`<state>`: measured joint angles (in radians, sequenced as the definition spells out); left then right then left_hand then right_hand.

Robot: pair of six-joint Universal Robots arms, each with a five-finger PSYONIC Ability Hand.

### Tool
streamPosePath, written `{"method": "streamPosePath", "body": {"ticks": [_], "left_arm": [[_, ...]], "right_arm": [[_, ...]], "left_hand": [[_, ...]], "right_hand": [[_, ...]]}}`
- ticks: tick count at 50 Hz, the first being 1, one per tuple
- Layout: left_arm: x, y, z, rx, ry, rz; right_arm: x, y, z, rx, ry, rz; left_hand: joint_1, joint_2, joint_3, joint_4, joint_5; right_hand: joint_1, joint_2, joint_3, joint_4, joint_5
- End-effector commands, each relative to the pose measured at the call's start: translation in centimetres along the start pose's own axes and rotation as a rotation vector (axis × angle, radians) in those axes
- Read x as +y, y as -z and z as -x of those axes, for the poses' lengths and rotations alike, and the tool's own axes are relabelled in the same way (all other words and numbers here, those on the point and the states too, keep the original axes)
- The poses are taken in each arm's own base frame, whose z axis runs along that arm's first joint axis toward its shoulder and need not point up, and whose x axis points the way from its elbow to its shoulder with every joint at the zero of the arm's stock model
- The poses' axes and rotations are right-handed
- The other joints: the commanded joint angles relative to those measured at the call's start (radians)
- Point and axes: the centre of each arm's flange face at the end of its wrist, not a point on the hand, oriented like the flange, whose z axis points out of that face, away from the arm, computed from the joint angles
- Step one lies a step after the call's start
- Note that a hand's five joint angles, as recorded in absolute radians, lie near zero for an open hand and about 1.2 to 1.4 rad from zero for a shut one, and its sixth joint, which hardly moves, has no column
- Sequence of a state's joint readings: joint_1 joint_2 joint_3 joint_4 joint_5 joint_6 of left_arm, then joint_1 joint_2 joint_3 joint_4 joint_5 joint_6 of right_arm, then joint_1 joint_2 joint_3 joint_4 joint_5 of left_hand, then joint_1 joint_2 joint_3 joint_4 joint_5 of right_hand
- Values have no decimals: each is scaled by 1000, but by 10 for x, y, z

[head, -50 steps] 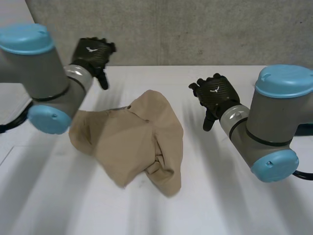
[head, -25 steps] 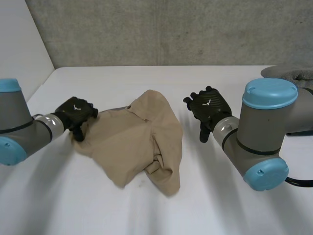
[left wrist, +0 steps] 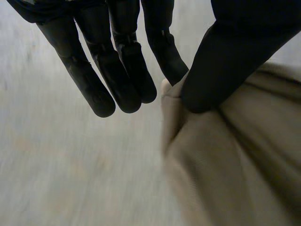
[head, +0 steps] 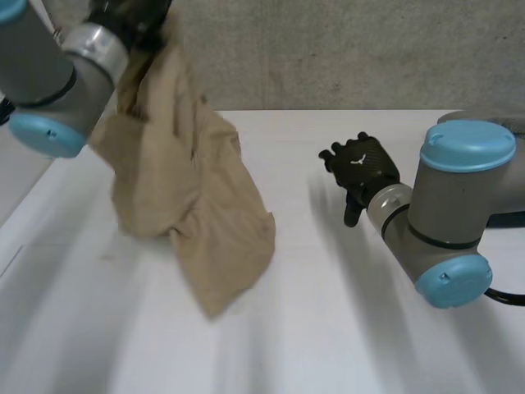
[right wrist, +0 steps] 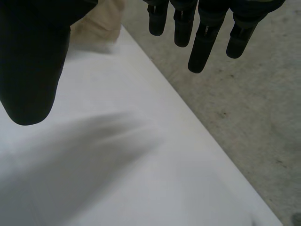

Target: Fold the laundry.

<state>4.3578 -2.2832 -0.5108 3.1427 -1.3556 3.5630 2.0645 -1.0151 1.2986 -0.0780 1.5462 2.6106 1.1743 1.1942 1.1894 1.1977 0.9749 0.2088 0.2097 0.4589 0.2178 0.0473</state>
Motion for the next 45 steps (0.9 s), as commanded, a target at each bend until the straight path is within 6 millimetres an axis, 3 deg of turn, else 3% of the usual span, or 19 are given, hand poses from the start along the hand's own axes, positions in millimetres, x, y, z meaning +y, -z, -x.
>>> {"method": "streamPosePath", "body": {"ticks": [1,7,9,11,13,16,21,26,34,40,45], "left_arm": [[-38,26,-69,261,255,-13],[1,79,-142,553,379,185],[13,91,-156,604,380,225],[28,106,-167,645,352,279],[34,114,-169,651,298,300],[26,114,-161,622,243,278],[-5,109,-118,441,228,271],[7,121,-98,240,273,412],[36,144,-111,169,243,572],[64,158,-142,246,185,664],[86,160,-151,265,98,697]], "right_arm": [[-1,-8,-25,70,-33,-6],[0,-13,-46,115,-61,-10],[0,-14,-50,123,-62,-11],[1,-15,-53,128,-63,-6],[2,-15,-54,126,-64,-4],[3,-14,-53,116,-63,-4],[-3,-7,-43,66,-51,-17],[-10,9,-18,-60,-1,-12],[-2,13,24,-230,82,0],[21,2,54,-272,101,50],[34,-11,67,-258,109,28]], "left_hand": [[222,202,207,199,247],[222,202,207,199,247],[-131,-151,-146,-154,-106],[-632,-652,-647,-656,-607],[-804,-824,-819,-828,-779],[-884,-904,-899,-908,-859],[-887,-907,-903,-911,-863],[-887,-907,-903,-911,-863],[-887,-907,-903,-911,-863],[-890,-910,-906,-914,-866],[-797,-817,-812,-820,-772]], "right_hand": [[-34,-35,-284,-43,-47],[-34,-35,-284,-43,-47],[-34,-35,-284,-43,-47],[-34,-35,-284,-43,-47],[-34,-35,-284,-43,-47],[-34,-35,-284,-43,-47],[-34,-35,-284,-43,-47],[-34,-35,-284,-43,-47],[-8,-9,-258,-17,-21],[77,76,-173,68,64],[209,208,-41,200,196]]}}
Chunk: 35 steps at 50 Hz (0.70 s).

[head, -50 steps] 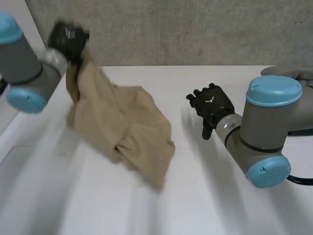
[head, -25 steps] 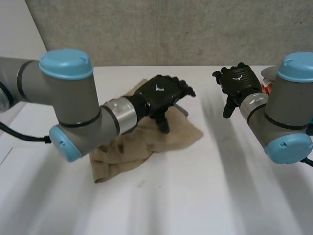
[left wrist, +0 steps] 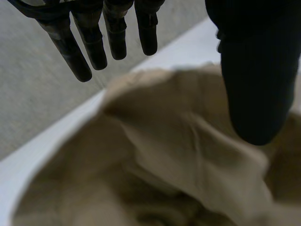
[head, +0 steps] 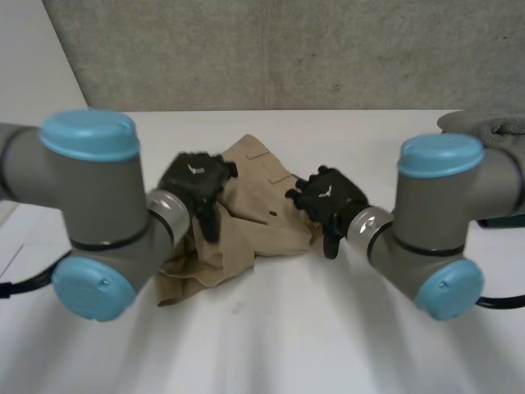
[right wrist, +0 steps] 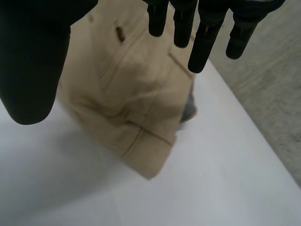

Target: Fold the laundry.

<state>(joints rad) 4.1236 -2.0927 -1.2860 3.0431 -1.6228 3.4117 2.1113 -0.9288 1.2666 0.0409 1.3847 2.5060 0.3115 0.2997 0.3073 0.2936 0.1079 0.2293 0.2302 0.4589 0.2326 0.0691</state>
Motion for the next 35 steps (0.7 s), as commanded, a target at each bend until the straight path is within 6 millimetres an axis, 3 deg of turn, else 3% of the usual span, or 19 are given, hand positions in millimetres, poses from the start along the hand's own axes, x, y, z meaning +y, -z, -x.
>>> {"method": "streamPosePath", "body": {"ticks": [1,5,6,8,10,12,15,19,20,23,24,26,27,31,35], "left_arm": [[31,-21,-11,6,-118,71],[36,-31,-6,-25,-164,78],[35,-32,-3,-32,-173,75],[32,-32,-1,-37,-173,65],[25,-30,-1,-33,-170,41],[18,-28,0,-31,-169,20],[-2,-18,5,-47,-162,-31],[-43,5,26,-111,-127,-140],[-62,17,38,-143,-111,-196],[-95,40,57,-193,-81,-298],[-118,60,67,-220,-64,-377],[-139,80,77,-240,-45,-454],[-158,100,84,-252,-26,-527],[-194,146,101,-268,47,-666],[-215,175,114,-257,137,-747]], "right_arm": [[20,-26,19,13,11,-7],[28,-39,23,31,17,-29],[29,-43,23,41,15,-41],[30,-47,21,56,11,-54],[31,-54,20,73,2,-76],[30,-59,18,86,-5,-91],[26,-60,12,102,-38,-101],[6,-48,-5,116,-103,-128],[-10,-39,-18,137,-121,-160],[-41,-19,-45,184,-136,-224],[-64,-1,-63,219,-142,-273],[-89,20,-85,267,-141,-335],[-110,40,-105,311,-145,-395],[-152,81,-140,386,-176,-535],[-180,106,-157,409,-209,-630]], "left_hand": [[101,113,105,119,130],[517,529,522,535,546],[838,850,842,856,867],[1084,1096,1088,1102,1113],[1085,1097,1089,1103,1114],[1085,1097,1089,1103,1114],[1085,1097,1089,1103,1114],[1085,1097,1089,1103,1114],[1085,1097,1089,1103,1114],[1085,1097,1089,1103,1114],[1085,1097,1089,1103,1114],[1085,1097,1089,1103,1114],[1085,1097,1089,1103,1114],[1085,1097,1089,1103,1114],[1085,1097,1089,1103,1114]], "right_hand": [[209,208,-20,206,195],[306,305,76,303,292],[495,494,266,492,481],[646,645,417,643,632],[811,810,581,807,796],[1136,1135,906,1132,1121],[1167,1166,937,1164,1153],[1167,1166,937,1164,1153],[1167,1166,937,1164,1153],[1167,1166,937,1164,1153],[1167,1166,937,1164,1153],[1167,1166,937,1164,1153],[1167,1166,937,1164,1153],[1167,1166,937,1164,1153],[1167,1166,937,1164,1153]]}}
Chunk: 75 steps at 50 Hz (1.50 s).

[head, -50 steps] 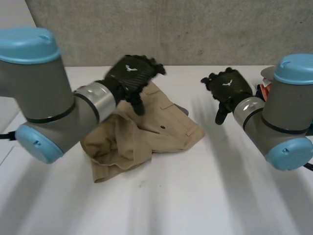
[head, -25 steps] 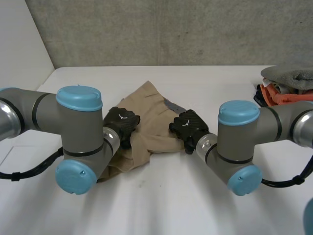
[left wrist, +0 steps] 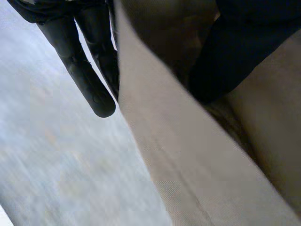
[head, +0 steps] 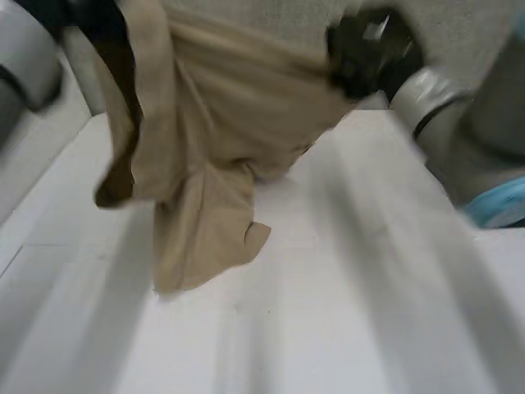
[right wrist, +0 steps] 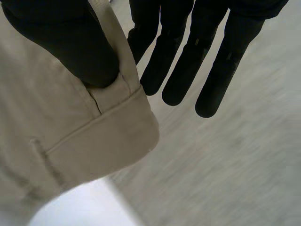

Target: Fold the laundry.

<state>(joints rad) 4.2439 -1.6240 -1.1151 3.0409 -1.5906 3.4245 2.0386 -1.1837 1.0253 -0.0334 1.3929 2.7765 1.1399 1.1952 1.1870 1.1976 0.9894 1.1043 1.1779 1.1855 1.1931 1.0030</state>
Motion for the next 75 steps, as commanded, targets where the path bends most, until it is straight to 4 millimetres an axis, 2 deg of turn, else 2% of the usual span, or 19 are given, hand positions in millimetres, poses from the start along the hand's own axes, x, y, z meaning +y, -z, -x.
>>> {"method": "streamPosePath", "body": {"ticks": [1,4,9,18,19,23,27,29,30,33,34,37,44,48,53,61,64,68,75], "left_arm": [[-66,16,32,-36,157,-153],[-74,13,40,-39,213,-172],[-49,-17,44,-47,254,-125],[72,-104,34,-78,195,10],[99,-117,30,-75,177,30],[168,-141,24,-80,149,90],[228,-150,15,-68,152,150],[243,-153,11,-55,153,154],[252,-156,8,-49,154,149],[254,-161,11,-65,150,131],[251,-164,19,-98,151,115],[241,-166,29,-144,152,100],[196,-157,44,-220,92,103],[166,-133,52,-214,-60,184],[145,-105,57,-148,-176,211],[167,-99,67,-61,-324,218],[172,-82,64,-50,-300,318],[166,-41,57,-14,-228,497],[163,52,20,134,-63,773]], "right_arm": [[-78,9,-39,70,-63,-186],[-89,7,-43,78,-85,-219],[-79,-4,-36,74,-107,-201],[-4,-36,8,115,-113,-35],[11,-42,21,120,-101,-20],[49,-56,57,142,-48,-20],[85,-68,82,224,42,-56],[100,-74,87,271,79,-79],[111,-79,91,317,111,-115],[121,-86,99,359,140,-174],[123,-89,108,358,156,-212],[121,-91,111,349,178,-219],[85,-86,84,265,72,-168],[58,-66,68,93,29,-57],[37,-37,47,13,20,54],[33,-8,33,-14,33,143],[42,7,37,-72,52,230],[61,32,44,-195,91,378],[102,78,65,-432,105,584]], "left_hand": [[256,201,209,199,232],[256,201,209,199,232],[256,201,209,199,232],[256,201,209,199,232],[256,201,209,199,232],[256,201,209,199,232],[256,201,209,199,232],[70,15,23,12,46],[-315,-370,-362,-373,-339],[-711,-767,-758,-769,-735],[-965,-1021,-1013,-1023,-989],[-965,-1021,-1013,-1023,-989],[-965,-1021,-1013,-1023,-989],[-965,-1021,-1013,-1023,-989],[-965,-1021,-1013,-1023,-989],[-965,-1021,-1013,-1023,-989],[-965,-1021,-1013,-1023,-989],[-874,-929,-921,-932,-898],[-771,-827,-819,-829,-795]], "right_hand": [[292,218,211,203,219],[292,218,211,203,219],[292,218,211,203,219],[292,218,211,203,219],[292,218,211,203,219],[292,218,211,203,219],[292,218,211,203,219],[292,218,211,203,219],[100,26,19,11,26],[-865,-939,-946,-954,-938],[-930,-1003,-1011,-1019,-1003],[-930,-1003,-1011,-1019,-1003],[-930,-1003,-1011,-1019,-1003],[-930,-1003,-1011,-1019,-1003],[-930,-1003,-1011,-1019,-1003],[-930,-1003,-1011,-1019,-1003],[-930,-1003,-1011,-1019,-1003],[-930,-1003,-1011,-1019,-1003],[-613,-687,-694,-702,-686]]}}
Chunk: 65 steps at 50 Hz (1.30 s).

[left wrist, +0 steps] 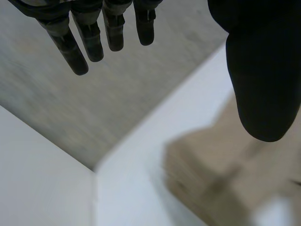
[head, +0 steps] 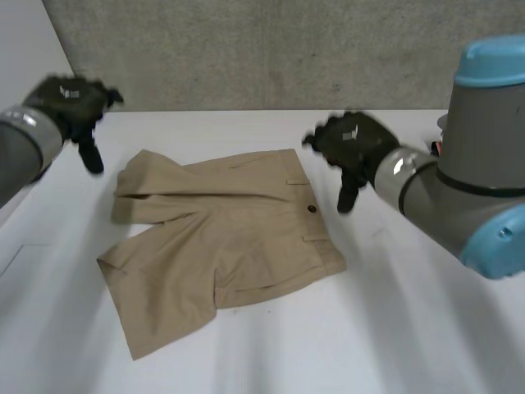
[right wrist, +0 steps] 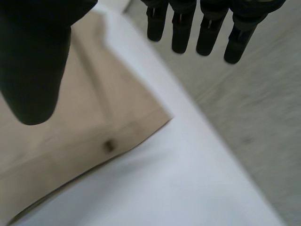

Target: Fold the laundry.

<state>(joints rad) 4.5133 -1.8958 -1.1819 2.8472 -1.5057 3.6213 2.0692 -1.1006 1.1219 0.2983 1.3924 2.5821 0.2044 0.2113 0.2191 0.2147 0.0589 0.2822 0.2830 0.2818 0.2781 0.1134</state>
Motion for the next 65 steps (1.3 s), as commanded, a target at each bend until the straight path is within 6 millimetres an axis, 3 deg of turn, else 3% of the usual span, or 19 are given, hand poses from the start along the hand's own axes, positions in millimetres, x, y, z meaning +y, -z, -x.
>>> {"method": "streamPosePath", "body": {"ticks": [1,10,15,20,23,26,37,50,57,61,65], "left_arm": [[36,69,-38,177,90,211],[82,127,-80,317,94,301],[96,141,-97,375,82,316],[106,150,-109,408,65,320],[108,149,-112,408,53,294],[111,142,-112,387,52,293],[123,126,-119,355,-14,268],[142,98,-126,286,-213,238],[142,92,-129,280,-225,204],[143,85,-132,260,-230,169],[141,79,-129,229,-230,145]], "right_arm": [[47,13,34,-210,25,142],[87,-1,62,-221,45,89],[99,-11,72,-200,58,51],[105,-21,76,-167,60,-3],[107,-26,78,-153,50,-28],[105,-30,77,-132,35,-52],[92,-28,67,-73,-41,-95],[88,-30,63,-28,-52,-85],[87,-29,62,-24,-50,-83],[88,-28,61,-23,-51,-75],[83,-19,56,-17,-50,-45]], "left_hand": [[185,178,170,175,156],[314,307,300,304,285],[311,305,297,301,282],[297,290,282,287,268],[271,264,256,260,241],[235,228,220,225,206],[238,231,223,228,209],[279,272,264,269,250],[595,588,581,585,566],[1191,1184,1176,1181,1162],[1192,1185,1177,1182,1163]], "right_hand": [[233,232,233,237,227],[347,347,348,351,342],[391,391,392,395,386],[594,593,594,598,588],[705,704,705,709,699],[1113,1113,1114,1117,1108],[1114,1113,1114,1118,1108],[1114,1113,1114,1118,1108],[1114,1113,1114,1118,1108],[1114,1113,1114,1118,1108],[1114,1113,1114,1118,1108]]}}
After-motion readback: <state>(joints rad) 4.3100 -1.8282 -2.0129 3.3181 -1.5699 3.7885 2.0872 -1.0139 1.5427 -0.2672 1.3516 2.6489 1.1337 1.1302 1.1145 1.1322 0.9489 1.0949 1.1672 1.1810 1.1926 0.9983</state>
